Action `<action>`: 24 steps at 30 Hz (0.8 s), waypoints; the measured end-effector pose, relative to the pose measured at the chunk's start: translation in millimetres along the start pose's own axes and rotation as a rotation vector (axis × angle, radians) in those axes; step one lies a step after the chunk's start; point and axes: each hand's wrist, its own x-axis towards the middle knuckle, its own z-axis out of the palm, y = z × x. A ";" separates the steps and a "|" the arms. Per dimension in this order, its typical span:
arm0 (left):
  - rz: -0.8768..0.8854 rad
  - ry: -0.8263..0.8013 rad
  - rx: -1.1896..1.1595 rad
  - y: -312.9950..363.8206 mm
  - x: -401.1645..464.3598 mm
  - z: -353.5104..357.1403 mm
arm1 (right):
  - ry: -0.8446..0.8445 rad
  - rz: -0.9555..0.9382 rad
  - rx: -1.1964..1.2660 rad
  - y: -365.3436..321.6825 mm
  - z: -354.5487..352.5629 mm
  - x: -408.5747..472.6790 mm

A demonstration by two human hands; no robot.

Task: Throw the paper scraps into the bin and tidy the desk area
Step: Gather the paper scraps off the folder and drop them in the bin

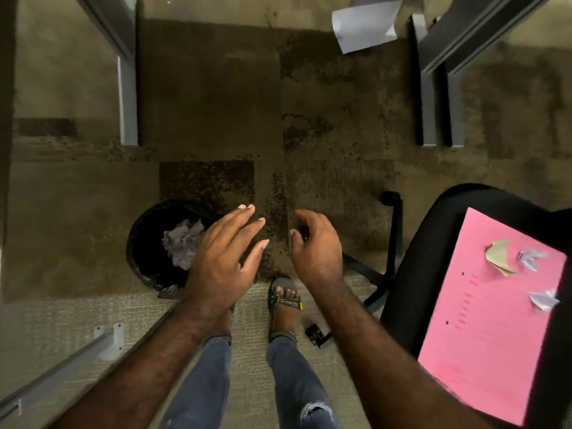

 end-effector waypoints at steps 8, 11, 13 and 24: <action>0.121 -0.089 -0.014 54.7 27.1 42.2 | 0.140 0.027 0.005 39.7 -63.3 -4.6; 0.158 -0.122 -0.037 74.2 35.8 57.2 | 0.194 0.031 0.043 50.5 -84.0 -6.2; 0.178 -0.149 -0.052 89.5 41.2 67.8 | 0.235 0.042 0.045 58.9 -98.8 -7.5; 0.284 -0.207 -0.125 165.3 63.4 114.5 | 0.433 0.090 0.110 97.8 -159.4 -23.9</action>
